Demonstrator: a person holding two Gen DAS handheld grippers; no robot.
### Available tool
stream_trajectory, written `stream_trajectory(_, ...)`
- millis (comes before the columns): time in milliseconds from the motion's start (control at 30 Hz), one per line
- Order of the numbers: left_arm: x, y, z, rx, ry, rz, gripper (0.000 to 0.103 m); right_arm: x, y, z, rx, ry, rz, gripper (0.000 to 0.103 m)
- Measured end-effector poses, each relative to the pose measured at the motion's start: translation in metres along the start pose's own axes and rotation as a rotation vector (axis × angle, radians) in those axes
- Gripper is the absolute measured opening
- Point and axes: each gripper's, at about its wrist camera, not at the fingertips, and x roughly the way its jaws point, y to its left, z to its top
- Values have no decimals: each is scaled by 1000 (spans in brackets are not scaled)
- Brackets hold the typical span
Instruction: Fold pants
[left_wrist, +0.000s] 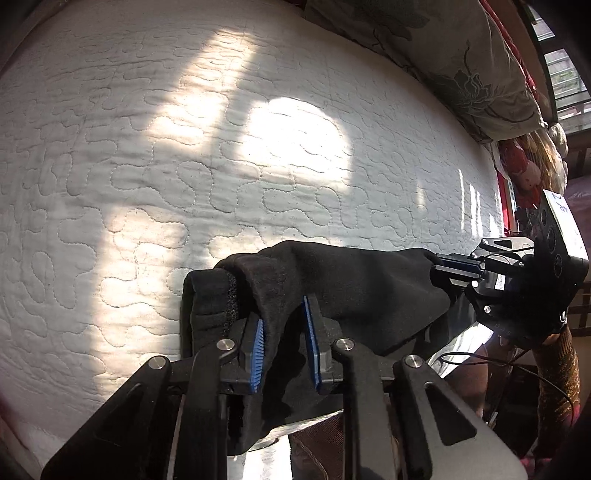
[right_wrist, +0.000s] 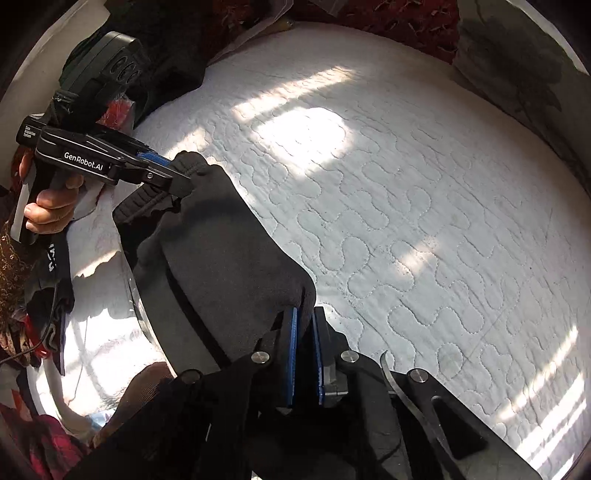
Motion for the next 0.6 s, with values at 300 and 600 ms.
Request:
stream_trajectory(300, -6, 39, -17, -169, -50, -98, 4, -16, -13, 11, 135, -154, -99, 3)
stream_trajectory(600, 3, 21, 13, -69, 69, -105, 22, -6, -39, 6, 292, -102, 70, 22)
